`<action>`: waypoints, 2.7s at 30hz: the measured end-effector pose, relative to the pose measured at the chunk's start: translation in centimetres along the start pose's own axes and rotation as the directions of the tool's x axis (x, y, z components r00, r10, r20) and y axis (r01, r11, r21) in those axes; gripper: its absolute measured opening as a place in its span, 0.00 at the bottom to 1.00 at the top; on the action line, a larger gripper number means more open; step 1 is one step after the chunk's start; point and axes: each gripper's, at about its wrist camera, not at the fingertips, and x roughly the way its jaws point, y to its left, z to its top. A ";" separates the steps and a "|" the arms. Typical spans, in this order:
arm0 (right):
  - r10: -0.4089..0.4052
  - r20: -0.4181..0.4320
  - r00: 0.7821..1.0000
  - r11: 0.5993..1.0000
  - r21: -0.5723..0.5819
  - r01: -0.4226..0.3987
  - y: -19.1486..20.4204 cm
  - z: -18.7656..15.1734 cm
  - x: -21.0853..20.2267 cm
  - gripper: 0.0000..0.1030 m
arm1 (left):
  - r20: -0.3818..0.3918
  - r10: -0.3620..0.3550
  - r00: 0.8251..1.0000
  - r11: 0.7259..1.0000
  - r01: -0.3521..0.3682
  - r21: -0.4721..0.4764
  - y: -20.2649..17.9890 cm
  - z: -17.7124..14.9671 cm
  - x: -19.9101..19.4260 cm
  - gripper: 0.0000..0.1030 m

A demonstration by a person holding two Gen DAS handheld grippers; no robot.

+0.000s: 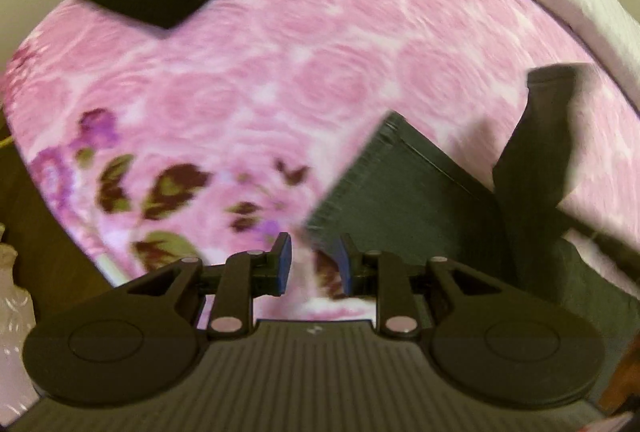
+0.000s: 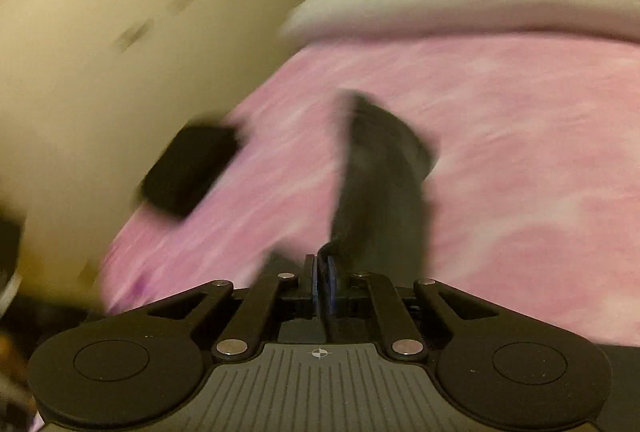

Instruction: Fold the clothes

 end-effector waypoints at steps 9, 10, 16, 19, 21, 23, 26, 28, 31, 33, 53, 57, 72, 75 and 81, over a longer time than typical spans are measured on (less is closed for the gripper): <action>-0.035 -0.267 0.963 0.963 0.250 0.104 0.2 -8.9 -0.7 0.13 | -0.060 -0.188 0.980 0.973 0.178 -0.145 2.6 -1.8 1.1 0.23; -0.010 -0.261 0.965 0.919 0.378 0.112 -1.4 -10.3 -1.8 0.13 | -0.063 -0.221 0.973 0.964 0.208 -0.166 2.5 -2.1 1.5 0.23; -0.023 -0.013 1.000 0.385 0.923 0.021 -7.7 -18.4 -8.6 0.13 | -0.045 -0.375 0.926 0.894 0.349 -0.282 1.7 -2.5 3.6 0.23; -0.071 0.091 0.993 0.215 0.974 -0.074 -8.8 -20.7 -10.1 0.13 | -0.035 -0.398 0.917 0.871 0.366 -0.327 1.8 -2.0 4.7 0.24; -0.092 0.146 0.985 0.149 0.980 -0.131 -8.9 -21.6 -10.3 0.13 | -0.042 -0.401 0.915 0.873 0.368 -0.322 1.6 -1.7 5.4 0.25; -0.113 0.192 0.975 0.081 0.980 -0.184 -9.0 -22.5 -10.2 0.13 | -0.064 -0.390 0.919 0.881 0.353 -0.315 1.3 -1.5 6.4 0.25; -0.137 0.222 0.965 -0.018 0.974 -0.226 -8.9 -23.8 -9.4 0.13 | -0.073 -0.387 0.919 0.876 0.341 -0.342 1.5 -1.8 7.4 0.25; -0.143 0.231 0.962 -0.054 0.969 -0.240 -8.6 -24.2 -8.9 0.13 | -0.071 -0.389 0.918 0.873 0.343 -0.348 1.5 -1.9 7.6 0.25; -0.142 0.229 0.963 -0.076 0.967 -0.242 -8.2 -24.4 -8.0 0.13 | -0.072 -0.392 0.917 0.879 0.351 -0.324 1.4 -1.9 7.5 0.26; -0.152 0.221 0.963 -0.083 0.968 -0.235 -8.0 -24.4 -7.7 0.13 | -0.076 -0.398 0.914 0.879 0.356 -0.316 1.5 -1.9 7.5 0.26; -0.248 0.162 0.955 0.004 0.986 -0.166 -6.7 -21.2 -8.9 0.79 | -0.050 -0.466 0.883 0.820 0.410 -0.399 3.8 -1.7 7.9 0.27; -0.250 0.177 0.952 0.007 0.983 -0.181 -6.3 -21.1 -9.3 0.78 | -0.052 -0.472 0.880 0.818 0.415 -0.399 3.9 -1.8 8.1 0.27; -0.275 0.221 0.936 -0.017 0.972 -0.235 -7.3 -22.3 -9.1 0.43 | -0.027 -0.495 0.868 0.804 0.446 -0.393 4.2 -2.2 8.6 0.24; -0.281 0.193 0.940 -0.021 0.978 -0.207 -7.8 -23.0 -9.4 0.43 | -0.026 -0.494 0.869 0.803 0.445 -0.395 4.2 -2.3 8.9 0.24; -0.296 0.183 0.937 0.113 0.981 -0.156 -7.2 -22.4 -10.9 0.04 | 0.003 -0.502 0.865 0.829 0.482 -0.283 3.9 -2.4 7.6 0.00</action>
